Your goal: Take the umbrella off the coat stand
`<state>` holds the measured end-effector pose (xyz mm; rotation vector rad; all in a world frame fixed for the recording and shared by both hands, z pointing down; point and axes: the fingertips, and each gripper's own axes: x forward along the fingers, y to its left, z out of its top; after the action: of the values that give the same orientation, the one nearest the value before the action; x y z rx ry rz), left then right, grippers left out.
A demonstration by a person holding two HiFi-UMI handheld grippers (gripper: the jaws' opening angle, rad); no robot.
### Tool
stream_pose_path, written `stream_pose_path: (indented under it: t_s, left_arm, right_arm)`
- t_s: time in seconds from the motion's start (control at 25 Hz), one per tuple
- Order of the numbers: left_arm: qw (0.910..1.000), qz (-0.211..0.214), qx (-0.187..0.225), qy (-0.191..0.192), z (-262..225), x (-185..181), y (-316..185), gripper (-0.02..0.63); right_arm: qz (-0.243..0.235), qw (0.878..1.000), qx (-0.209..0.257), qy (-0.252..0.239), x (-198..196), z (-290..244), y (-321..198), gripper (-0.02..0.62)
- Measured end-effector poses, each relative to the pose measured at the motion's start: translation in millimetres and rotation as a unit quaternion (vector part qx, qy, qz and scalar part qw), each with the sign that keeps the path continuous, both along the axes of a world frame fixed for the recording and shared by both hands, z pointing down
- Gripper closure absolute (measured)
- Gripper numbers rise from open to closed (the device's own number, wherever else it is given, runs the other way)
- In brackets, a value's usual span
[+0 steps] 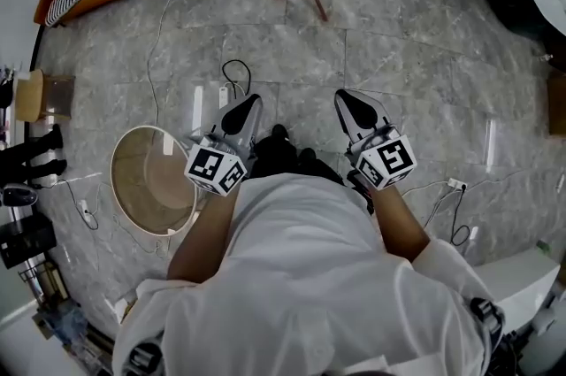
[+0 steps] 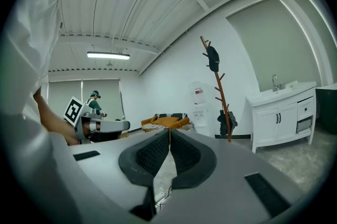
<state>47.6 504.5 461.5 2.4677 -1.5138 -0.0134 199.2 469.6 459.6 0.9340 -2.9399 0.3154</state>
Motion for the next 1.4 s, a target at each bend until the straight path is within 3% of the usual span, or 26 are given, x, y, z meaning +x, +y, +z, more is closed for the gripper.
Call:
stream_pose_path:
  t_s: [0.36,0.6,1.0,1.4]
  left_arm:
    - [0.9996,-0.014,-0.014,0.021,21,-4,-35,0.592]
    - [0.9985,-0.035,-0.015,0.039,22,-29,-81,0.592]
    - [0.9981,-0.016,-0.009,0.058,11,-64,-207,0.592]
    - [0.9970,0.010,0.015,0.075,-4,-80,-316,0.592]
  right_arm:
    - [0.023,0.999,-0.033,0.005,10,24,-44,0.578]
    - [0.016,0.999,-0.036,0.013,-14,24,-95,0.578]
    - [0.015,1.000,-0.021,0.012,-69,-1,-218,0.578]
    - [0.034,0.999,-0.004,0.025,-79,-20,-315,0.578]
